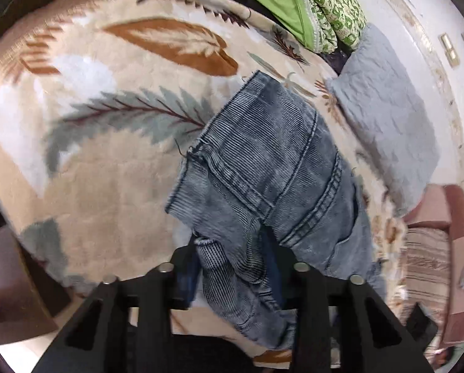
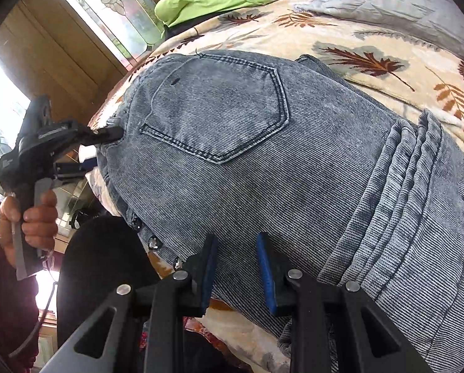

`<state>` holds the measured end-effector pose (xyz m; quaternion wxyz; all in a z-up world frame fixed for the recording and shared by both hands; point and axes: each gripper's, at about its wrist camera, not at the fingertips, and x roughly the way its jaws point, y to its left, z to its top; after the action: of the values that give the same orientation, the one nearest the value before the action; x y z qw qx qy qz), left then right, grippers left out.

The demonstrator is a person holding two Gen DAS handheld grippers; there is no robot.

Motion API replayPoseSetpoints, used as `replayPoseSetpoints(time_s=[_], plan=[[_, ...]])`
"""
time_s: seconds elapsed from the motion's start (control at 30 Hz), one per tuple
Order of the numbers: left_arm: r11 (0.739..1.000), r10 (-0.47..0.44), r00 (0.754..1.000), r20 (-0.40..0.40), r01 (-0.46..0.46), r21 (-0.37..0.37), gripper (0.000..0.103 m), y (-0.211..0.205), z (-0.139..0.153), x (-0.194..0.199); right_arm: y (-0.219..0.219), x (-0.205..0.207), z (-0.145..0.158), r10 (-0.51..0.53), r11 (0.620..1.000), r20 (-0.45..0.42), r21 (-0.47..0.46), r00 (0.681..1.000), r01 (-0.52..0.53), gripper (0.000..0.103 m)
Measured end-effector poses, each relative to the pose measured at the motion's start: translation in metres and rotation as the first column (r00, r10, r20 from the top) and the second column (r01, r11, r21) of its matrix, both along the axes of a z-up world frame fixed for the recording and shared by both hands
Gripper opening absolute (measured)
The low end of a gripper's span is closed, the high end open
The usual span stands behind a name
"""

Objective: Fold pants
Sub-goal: 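Move the left gripper to the side edge of the folded jeans, then grasp the jeans side edge with the left gripper and lift it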

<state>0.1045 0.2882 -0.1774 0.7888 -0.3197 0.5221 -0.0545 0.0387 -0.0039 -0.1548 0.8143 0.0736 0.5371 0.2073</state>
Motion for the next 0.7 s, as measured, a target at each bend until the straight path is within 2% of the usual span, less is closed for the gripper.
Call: replayPoseSetpoints(time_s=[0.1, 0.23, 0.33, 0.4, 0.53, 0.7], plan=[[1.0, -0.006, 1.0, 0.013, 0.005, 0.021, 0.026, -0.005, 0.002, 0.003, 0.0, 0.001, 0.001, 0.001, 1.0, -0.004, 0.001, 1.0, -0.001, 0.029], [0.996, -0.031, 0.997, 0.064, 0.025, 0.084, 0.02, -0.017, 0.022, 0.0, -0.004, 0.0, 0.003, -0.007, 1.0, -0.006, 0.022, 1.0, 0.008, 0.029], [0.987, -0.075, 0.989, 0.124, 0.056, 0.152, 0.018, -0.031, 0.049, -0.004, -0.014, -0.003, 0.008, -0.012, 0.998, -0.005, 0.056, 1.0, 0.012, 0.029], [0.976, -0.118, 0.978, 0.173, 0.082, 0.202, 0.018, -0.043, 0.072, -0.008, -0.026, -0.01, 0.018, -0.021, 0.996, 0.028, 0.082, 0.999, 0.018, 0.029], [0.946, -0.222, 0.939, 0.263, 0.143, 0.29, 0.018, -0.078, 0.118, -0.021, -0.071, -0.028, 0.041, -0.099, 0.992, 0.128, 0.089, 0.987, 0.088, 0.029], [0.887, -0.374, 0.873, 0.312, 0.238, 0.396, 0.018, -0.139, 0.157, -0.037, -0.153, -0.051, 0.057, -0.284, 0.959, 0.204, 0.058, 0.937, 0.278, 0.029]])
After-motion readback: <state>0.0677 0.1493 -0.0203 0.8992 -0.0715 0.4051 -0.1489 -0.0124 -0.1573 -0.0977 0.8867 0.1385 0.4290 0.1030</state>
